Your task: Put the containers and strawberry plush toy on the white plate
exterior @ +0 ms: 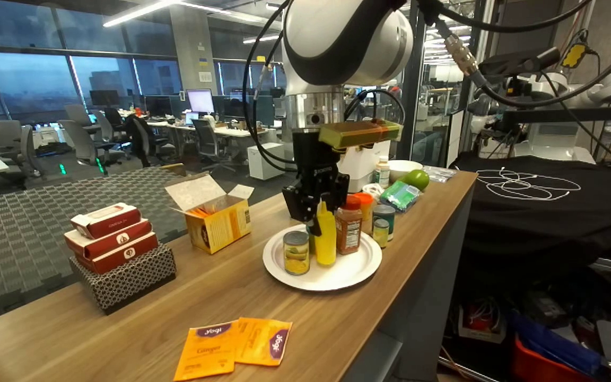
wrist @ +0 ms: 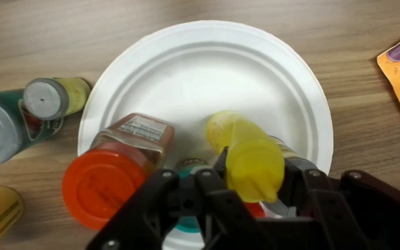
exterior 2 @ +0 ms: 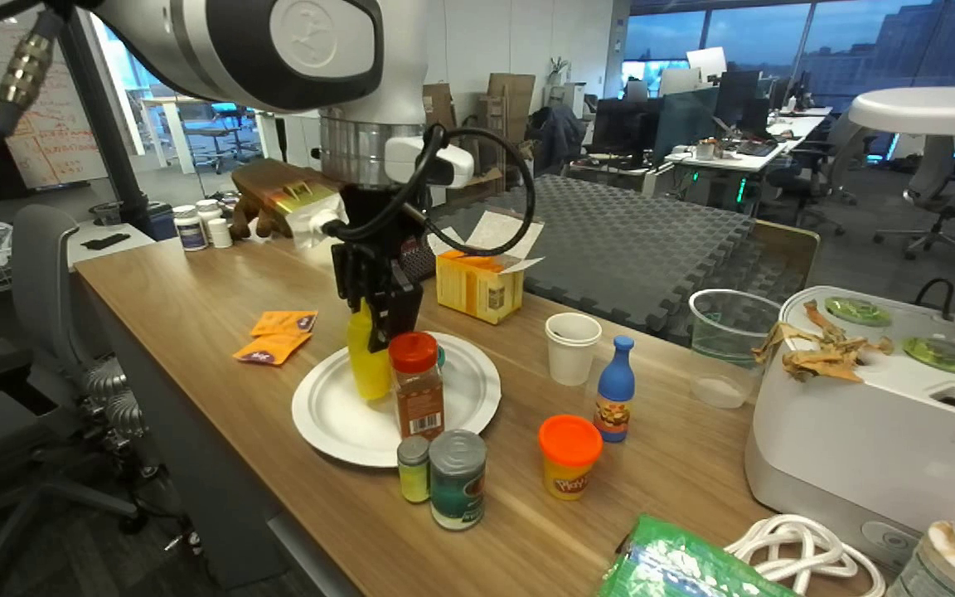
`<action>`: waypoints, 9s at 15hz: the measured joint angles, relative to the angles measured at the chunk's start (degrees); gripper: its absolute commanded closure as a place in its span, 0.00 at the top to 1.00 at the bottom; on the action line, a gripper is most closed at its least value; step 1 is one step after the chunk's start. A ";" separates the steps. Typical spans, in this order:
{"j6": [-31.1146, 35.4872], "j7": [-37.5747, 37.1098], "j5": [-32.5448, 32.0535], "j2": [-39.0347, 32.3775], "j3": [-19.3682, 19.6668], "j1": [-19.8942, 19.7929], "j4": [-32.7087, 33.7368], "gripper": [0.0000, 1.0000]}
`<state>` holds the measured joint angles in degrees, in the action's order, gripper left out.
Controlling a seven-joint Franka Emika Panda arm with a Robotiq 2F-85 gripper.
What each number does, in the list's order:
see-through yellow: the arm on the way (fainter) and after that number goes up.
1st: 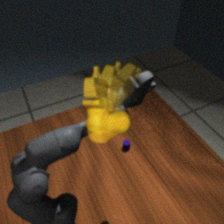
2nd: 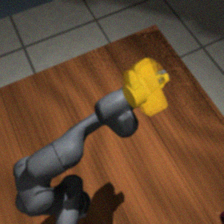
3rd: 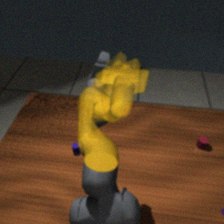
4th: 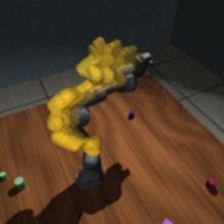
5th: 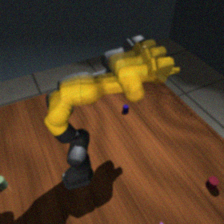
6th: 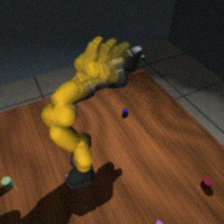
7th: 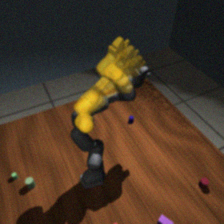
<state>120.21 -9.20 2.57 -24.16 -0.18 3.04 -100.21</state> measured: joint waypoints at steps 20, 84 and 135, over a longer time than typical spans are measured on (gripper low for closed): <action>0.97 6.83 -0.16 0.53 -0.95 -0.79 1.71 1.00; -13.08 -8.10 -2.18 -22.90 6.03 -10.39 42.22 0.11; 14.13 -6.10 -7.87 15.49 -0.93 4.14 -18.29 0.11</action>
<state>134.34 -15.30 -5.30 -8.67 -1.11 7.19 -118.50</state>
